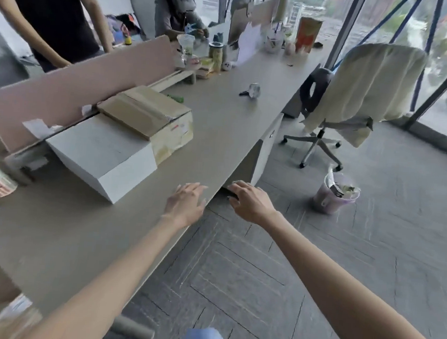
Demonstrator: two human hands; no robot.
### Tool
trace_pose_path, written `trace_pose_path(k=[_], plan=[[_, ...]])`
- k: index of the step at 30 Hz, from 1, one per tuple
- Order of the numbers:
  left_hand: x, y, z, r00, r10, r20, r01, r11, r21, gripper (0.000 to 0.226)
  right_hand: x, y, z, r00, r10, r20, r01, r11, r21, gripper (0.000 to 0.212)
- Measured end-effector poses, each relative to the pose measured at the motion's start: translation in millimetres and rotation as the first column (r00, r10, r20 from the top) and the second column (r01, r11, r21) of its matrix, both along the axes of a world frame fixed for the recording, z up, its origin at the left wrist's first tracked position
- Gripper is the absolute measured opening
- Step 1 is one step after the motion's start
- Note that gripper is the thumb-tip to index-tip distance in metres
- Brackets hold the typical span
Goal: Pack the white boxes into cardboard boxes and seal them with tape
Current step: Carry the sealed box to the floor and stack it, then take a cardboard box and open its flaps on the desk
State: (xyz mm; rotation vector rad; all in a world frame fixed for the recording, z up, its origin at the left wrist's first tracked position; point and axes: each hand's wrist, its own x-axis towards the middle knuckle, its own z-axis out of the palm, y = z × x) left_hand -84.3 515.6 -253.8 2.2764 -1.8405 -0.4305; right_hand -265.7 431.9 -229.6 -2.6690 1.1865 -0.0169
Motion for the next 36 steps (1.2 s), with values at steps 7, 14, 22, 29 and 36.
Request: trace_pose_path(k=[7, 14, 22, 29, 36], plan=[[22.6, -58.0, -0.5, 0.972, 0.235, 0.025, -0.232, 0.969, -0.08, 0.048, 39.7, -100.4, -5.6, 0.978, 0.205, 0.045, -0.206, 0.978, 0.019, 0.045], [79.6, -137.7, 1.4, 0.928, 0.371, 0.034, -0.358, 0.913, -0.195, 0.05, 121.2, -203.4, -11.7, 0.939, 0.341, 0.052, -0.343, 0.939, 0.021, 0.045], [166.0, -206.6, 2.8, 0.801, 0.598, -0.016, -0.588, 0.782, -0.206, 0.051, 225.2, -298.0, -7.3, 0.896, 0.439, 0.063, -0.441, 0.898, 0.008, 0.045], [212.8, -227.8, -22.6, 0.6, 0.8, -0.008, -0.799, 0.598, -0.057, 0.064, 301.5, -348.7, -24.0, 0.893, 0.443, 0.078, -0.446, 0.894, 0.031, 0.051], [224.9, -250.1, -49.5, 0.356, 0.93, -0.087, -0.934, 0.353, -0.054, 0.077, 349.0, -382.4, -53.7, 0.975, 0.178, 0.136, -0.216, 0.909, 0.357, 0.066]])
